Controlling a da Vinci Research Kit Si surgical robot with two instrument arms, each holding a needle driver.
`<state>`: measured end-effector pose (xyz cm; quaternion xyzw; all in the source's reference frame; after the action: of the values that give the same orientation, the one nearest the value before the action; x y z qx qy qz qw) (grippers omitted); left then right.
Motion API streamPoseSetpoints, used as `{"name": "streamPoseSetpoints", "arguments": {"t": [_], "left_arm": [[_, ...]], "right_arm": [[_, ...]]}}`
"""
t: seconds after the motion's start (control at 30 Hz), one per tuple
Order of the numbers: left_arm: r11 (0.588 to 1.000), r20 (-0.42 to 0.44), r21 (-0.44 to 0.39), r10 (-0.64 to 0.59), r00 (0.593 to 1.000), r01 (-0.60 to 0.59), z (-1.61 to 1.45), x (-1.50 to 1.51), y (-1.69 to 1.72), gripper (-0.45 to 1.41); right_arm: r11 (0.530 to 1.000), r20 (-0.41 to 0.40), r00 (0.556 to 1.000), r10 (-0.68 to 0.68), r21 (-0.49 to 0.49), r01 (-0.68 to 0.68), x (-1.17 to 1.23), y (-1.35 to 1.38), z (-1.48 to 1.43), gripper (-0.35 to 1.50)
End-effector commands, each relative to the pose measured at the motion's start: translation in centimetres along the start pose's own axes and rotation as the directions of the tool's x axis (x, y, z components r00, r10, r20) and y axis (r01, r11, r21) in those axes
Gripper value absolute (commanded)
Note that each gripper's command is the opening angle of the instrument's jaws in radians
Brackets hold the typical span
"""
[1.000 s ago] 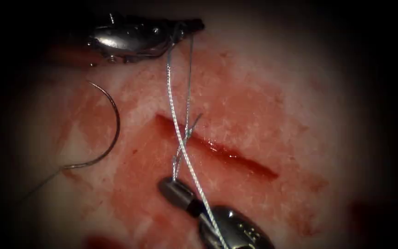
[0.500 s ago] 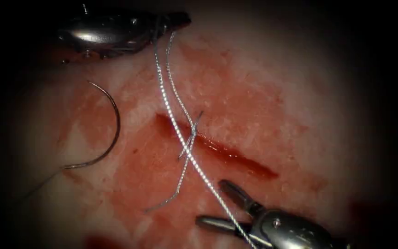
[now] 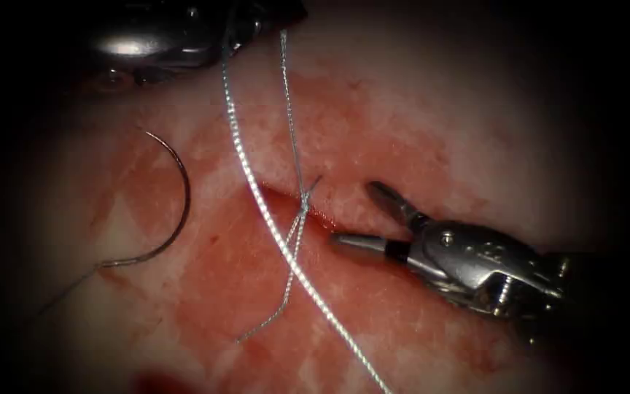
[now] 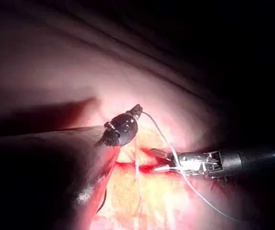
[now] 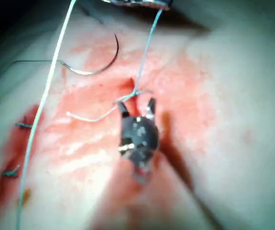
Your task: Wound Closure
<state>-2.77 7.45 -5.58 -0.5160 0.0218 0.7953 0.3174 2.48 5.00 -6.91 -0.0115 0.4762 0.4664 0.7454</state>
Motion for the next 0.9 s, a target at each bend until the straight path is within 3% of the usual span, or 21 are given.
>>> {"name": "streamPoseSetpoints", "arguments": {"t": [0.03,0.4,0.9], "left_arm": [[1.000,0.003,-0.002,-0.004,1.000,0.004,0.05,-0.03,0.05,-0.35],[1.000,-0.002,-0.007,-0.010,1.000,0.010,0.00,0.03,0.12,-0.35],[1.000,-0.020,-0.017,-0.021,1.000,0.021,-0.06,0.15,0.25,-0.35]], "right_arm": [[1.000,-0.007,1.000,0.001,0.014,-0.001,0.01,-0.10,0.19,1.46],[0.999,-0.022,1.000,-0.004,0.050,0.005,0.11,-0.34,0.72,1.46],[0.999,-0.032,0.999,-0.009,0.039,0.010,0.08,-0.27,0.88,1.46]]}}
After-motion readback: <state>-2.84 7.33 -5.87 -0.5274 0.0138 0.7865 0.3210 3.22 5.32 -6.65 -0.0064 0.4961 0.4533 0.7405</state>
